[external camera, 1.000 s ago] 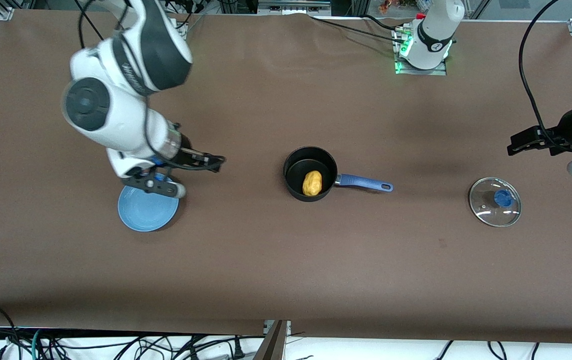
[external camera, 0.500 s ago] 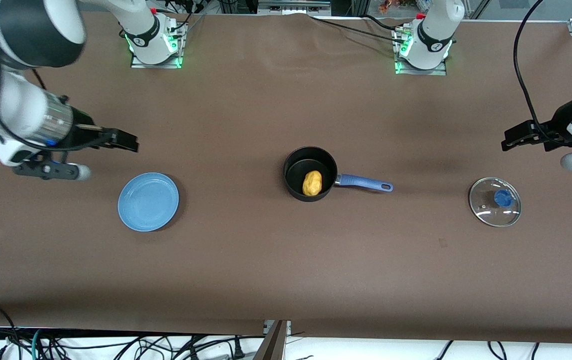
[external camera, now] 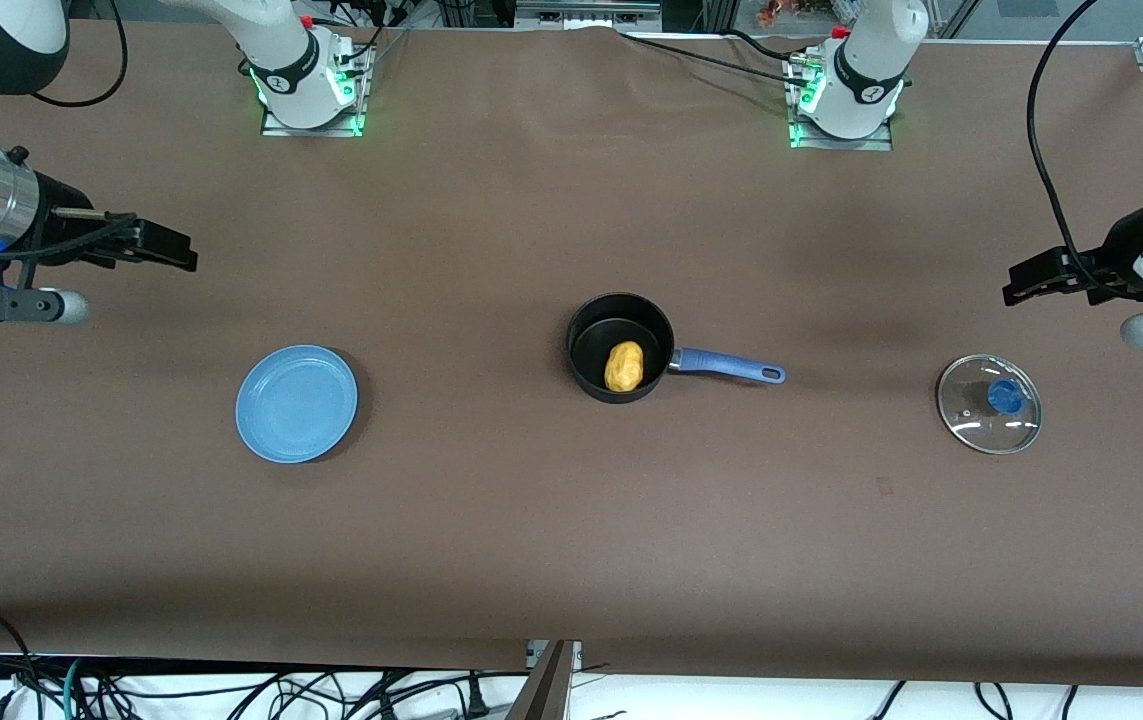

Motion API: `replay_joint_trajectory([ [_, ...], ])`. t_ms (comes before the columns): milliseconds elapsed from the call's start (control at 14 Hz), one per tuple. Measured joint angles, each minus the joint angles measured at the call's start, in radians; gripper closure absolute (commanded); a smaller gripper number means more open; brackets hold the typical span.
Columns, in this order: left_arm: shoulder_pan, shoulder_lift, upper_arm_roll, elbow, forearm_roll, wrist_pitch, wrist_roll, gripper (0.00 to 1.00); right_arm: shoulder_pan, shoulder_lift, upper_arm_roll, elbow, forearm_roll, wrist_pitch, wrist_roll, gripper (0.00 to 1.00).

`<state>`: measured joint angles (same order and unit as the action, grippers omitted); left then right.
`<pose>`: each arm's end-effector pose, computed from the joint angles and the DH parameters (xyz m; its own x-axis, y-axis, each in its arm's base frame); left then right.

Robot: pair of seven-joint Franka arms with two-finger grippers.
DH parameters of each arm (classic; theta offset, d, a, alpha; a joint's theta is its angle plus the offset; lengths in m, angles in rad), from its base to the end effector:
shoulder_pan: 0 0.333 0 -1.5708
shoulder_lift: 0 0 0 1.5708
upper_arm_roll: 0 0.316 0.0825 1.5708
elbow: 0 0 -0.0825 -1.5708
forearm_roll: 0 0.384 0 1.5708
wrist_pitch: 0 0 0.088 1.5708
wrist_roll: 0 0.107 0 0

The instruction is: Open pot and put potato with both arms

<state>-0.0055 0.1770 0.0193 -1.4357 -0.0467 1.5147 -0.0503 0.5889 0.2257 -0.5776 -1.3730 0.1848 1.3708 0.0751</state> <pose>0.6011 0.0021 0.5809 0.9931 0.0614 -0.0998 0.0655 -0.9971 0.0383 0.5886 0.0677 0.5887 0.9800 -0.0391 -0.1949 -0.0493 -0.9976 -0.0478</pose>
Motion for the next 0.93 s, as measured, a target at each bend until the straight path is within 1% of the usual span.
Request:
replay_joint_trajectory([
  [71, 0.002, 0.0, 0.0, 0.0, 0.0, 0.0, 0.0, 0.0, -0.047, -0.028, 0.059, -0.022, -0.029, 0.007, 0.0, 0.0],
  [286, 0.002, 0.0, 0.0, 0.003, 0.003, 0.0, 0.0, 0.0, -0.249, -0.127, 0.302, -0.117, -0.107, 0.053, 0.0, 0.0],
  [357, 0.002, 0.0, 0.0, 0.004, 0.01, 0.0, 0.0, 0.0, -0.31, -0.161, 0.371, -0.157, -0.124, 0.073, 0.0, 0.0],
  [500, 0.002, 0.0, 0.0, 0.004, 0.024, 0.0, 0.0, 0.0, -0.403, -0.235, 0.482, -0.25, -0.148, 0.113, 0.0, 0.0],
  [571, 0.002, 0.0, 0.0, 0.005, 0.026, 0.0, 0.0, 0.0, -0.431, -0.271, 0.519, -0.292, -0.155, 0.129, 0.001, 0.0],
  [643, 0.002, 0.0, 0.0, 0.005, 0.026, 0.0, 0.0, 0.0, -0.444, -0.301, 0.542, -0.326, -0.163, 0.14, 0.002, 0.0],
  [786, 0.002, 0.0, 0.0, 0.005, 0.026, 0.0, 0.0, 0.0, -0.447, -0.334, 0.555, -0.353, -0.174, 0.149, 0.002, 0.0],
  [929, 0.002, 0.0, 0.0, 0.005, 0.026, 0.0, 0.0, 0.0, -0.447, -0.339, 0.557, -0.353, -0.183, 0.16, 0.002, 0.0],
])
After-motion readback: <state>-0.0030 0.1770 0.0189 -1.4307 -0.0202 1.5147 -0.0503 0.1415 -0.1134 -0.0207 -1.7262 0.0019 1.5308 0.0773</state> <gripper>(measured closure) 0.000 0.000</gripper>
